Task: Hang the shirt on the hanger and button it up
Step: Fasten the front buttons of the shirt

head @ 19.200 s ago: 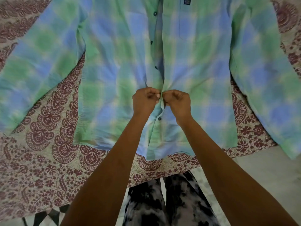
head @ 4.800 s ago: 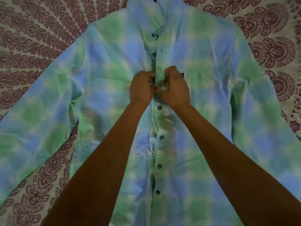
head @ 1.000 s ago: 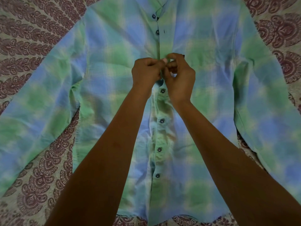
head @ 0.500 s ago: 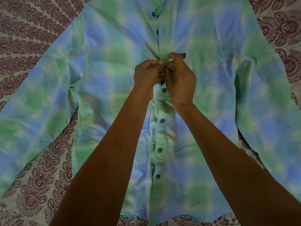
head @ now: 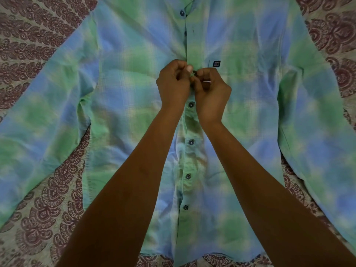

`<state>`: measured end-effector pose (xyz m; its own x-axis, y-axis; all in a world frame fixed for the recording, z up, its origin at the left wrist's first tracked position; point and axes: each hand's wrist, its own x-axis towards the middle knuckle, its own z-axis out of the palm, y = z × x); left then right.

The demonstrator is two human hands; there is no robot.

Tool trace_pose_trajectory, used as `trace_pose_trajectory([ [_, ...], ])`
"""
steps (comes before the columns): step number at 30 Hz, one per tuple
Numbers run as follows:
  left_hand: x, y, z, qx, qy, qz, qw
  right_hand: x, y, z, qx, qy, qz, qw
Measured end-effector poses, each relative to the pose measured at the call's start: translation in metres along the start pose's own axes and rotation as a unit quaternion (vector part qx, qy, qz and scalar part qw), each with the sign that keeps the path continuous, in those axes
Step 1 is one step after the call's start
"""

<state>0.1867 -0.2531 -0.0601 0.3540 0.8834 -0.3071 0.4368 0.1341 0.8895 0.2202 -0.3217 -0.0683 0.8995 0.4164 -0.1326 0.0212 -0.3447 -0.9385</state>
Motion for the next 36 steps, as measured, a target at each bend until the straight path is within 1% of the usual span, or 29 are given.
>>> trace_pose_trajectory([
  [3, 0.000, -0.001, 0.003, 0.027, 0.020, 0.040, 0.999, -0.002, -0.002, 0.004, -0.001, 0.020, -0.008, 1.000],
  [5, 0.001, -0.003, 0.003, 0.033, 0.012, 0.053, 0.998, -0.002, -0.003, 0.003, 0.006, 0.021, -0.006, 1.000],
  [7, 0.003, -0.005, 0.001, 0.051, -0.008, 0.091, 0.994, 0.000, -0.003, 0.001, 0.010, 0.017, 0.010, 1.000],
  [9, 0.005, -0.009, -0.004, 0.069, -0.027, 0.130, 0.989, 0.008, -0.004, -0.001, 0.017, -0.002, 0.060, 0.998],
  [10, 0.006, -0.011, -0.006, 0.074, -0.033, 0.143, 0.986, 0.013, -0.006, -0.003, 0.029, -0.018, 0.099, 0.995],
  [12, 0.009, -0.013, -0.011, 0.087, -0.042, 0.166, 0.981, 0.026, -0.013, -0.007, 0.075, -0.071, 0.192, 0.976],
  [14, 0.013, -0.014, -0.015, 0.101, -0.061, 0.181, 0.976, 0.036, -0.021, -0.013, 0.106, -0.135, 0.260, 0.950],
  [17, 0.016, -0.009, -0.021, 0.154, -0.083, 0.227, 0.958, 0.047, -0.028, -0.016, 0.098, -0.194, 0.301, 0.928],
  [19, 0.016, -0.005, -0.022, 0.226, -0.062, 0.255, 0.938, 0.052, -0.030, -0.013, 0.086, -0.204, 0.311, 0.924],
  [20, 0.015, -0.003, -0.022, 0.269, -0.045, 0.255, 0.928, 0.053, -0.030, -0.012, 0.074, -0.205, 0.308, 0.926],
  [21, 0.014, -0.002, -0.022, 0.300, -0.030, 0.247, 0.921, 0.054, -0.028, -0.009, 0.046, -0.199, 0.285, 0.937],
  [22, 0.014, -0.001, -0.021, 0.312, -0.015, 0.232, 0.921, 0.055, -0.026, -0.007, -0.008, -0.186, 0.238, 0.953],
  [24, 0.017, 0.001, -0.020, 0.277, 0.019, 0.185, 0.943, 0.054, -0.027, -0.004, -0.121, -0.140, 0.113, 0.976],
  [26, 0.025, 0.004, -0.022, 0.192, 0.054, 0.156, 0.967, 0.054, -0.033, -0.002, -0.157, -0.087, 0.026, 0.983],
  [28, 0.034, 0.008, -0.024, 0.150, 0.064, 0.165, 0.973, 0.058, -0.037, 0.001, -0.152, -0.089, -0.019, 0.984],
  [29, 0.040, 0.012, -0.024, 0.147, 0.056, 0.171, 0.973, 0.062, -0.039, 0.004, -0.162, -0.105, -0.038, 0.981],
  [31, 0.053, 0.017, -0.022, 0.151, 0.026, 0.173, 0.973, 0.069, -0.041, 0.010, -0.223, -0.132, -0.072, 0.963],
  [34, 0.071, 0.018, -0.017, 0.172, -0.016, 0.182, 0.968, 0.078, -0.043, 0.019, -0.352, -0.116, -0.120, 0.921],
  [36, 0.080, 0.019, -0.014, 0.206, -0.041, 0.191, 0.959, 0.084, -0.042, 0.022, -0.384, -0.104, -0.136, 0.908],
])
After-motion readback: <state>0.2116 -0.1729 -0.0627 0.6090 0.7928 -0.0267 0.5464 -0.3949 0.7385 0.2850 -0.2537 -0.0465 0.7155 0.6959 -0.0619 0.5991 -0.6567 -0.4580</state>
